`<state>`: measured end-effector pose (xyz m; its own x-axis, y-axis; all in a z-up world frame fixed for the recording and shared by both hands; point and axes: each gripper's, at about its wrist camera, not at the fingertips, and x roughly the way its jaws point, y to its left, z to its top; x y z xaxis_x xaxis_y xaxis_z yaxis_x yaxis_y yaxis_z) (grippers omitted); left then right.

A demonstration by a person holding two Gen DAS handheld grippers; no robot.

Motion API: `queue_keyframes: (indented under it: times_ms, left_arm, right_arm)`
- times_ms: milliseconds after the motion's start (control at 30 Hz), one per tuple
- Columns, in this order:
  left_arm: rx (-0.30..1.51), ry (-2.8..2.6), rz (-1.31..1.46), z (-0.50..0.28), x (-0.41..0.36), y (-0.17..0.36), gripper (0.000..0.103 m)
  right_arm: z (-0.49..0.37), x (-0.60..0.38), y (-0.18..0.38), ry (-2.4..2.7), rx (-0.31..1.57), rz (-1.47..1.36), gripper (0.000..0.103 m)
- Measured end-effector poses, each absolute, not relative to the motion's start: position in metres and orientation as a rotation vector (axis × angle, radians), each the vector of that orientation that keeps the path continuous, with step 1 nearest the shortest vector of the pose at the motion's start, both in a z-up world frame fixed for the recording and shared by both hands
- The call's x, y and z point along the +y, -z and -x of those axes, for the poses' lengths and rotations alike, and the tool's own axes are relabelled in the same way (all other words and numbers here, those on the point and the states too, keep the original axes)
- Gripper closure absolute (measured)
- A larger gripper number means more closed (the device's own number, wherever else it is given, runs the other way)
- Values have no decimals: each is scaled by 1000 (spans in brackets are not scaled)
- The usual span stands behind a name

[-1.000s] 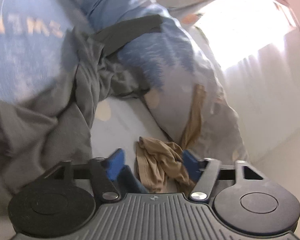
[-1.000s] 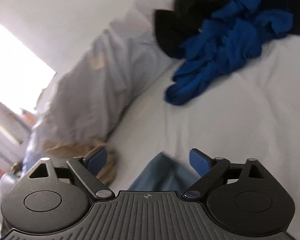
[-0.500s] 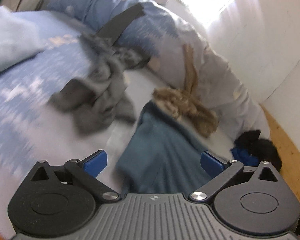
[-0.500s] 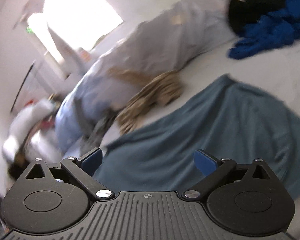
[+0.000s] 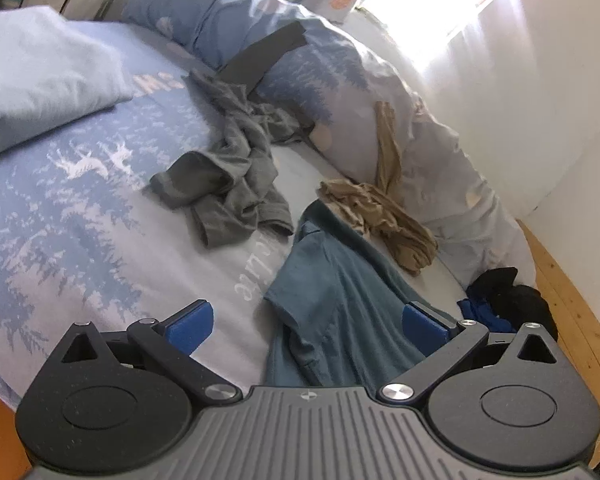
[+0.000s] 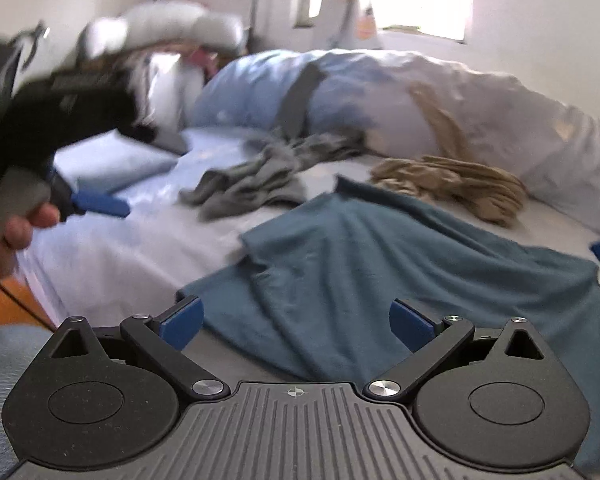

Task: Fold clothes
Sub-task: 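Lower the teal shirt onto the bed and open both grippers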

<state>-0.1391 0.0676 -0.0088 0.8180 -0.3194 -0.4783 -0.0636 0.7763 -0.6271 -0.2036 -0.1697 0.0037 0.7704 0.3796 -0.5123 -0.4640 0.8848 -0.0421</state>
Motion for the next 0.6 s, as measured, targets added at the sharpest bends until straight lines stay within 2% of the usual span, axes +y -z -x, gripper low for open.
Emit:
queue_keyframes:
  times_ms: [200,300,600]
  left_arm:
    - [603,100,755,143,74,39,0]
    - [537,73,735,151,75,44,0]
    - [454,18,905,162,109,62,0]
  right_arm:
    - [183,-124,24,-437,493,302,3]
    - [173,-103,39,-423,480,364,3]
    - [184,-90,55,-382,401,376,3]
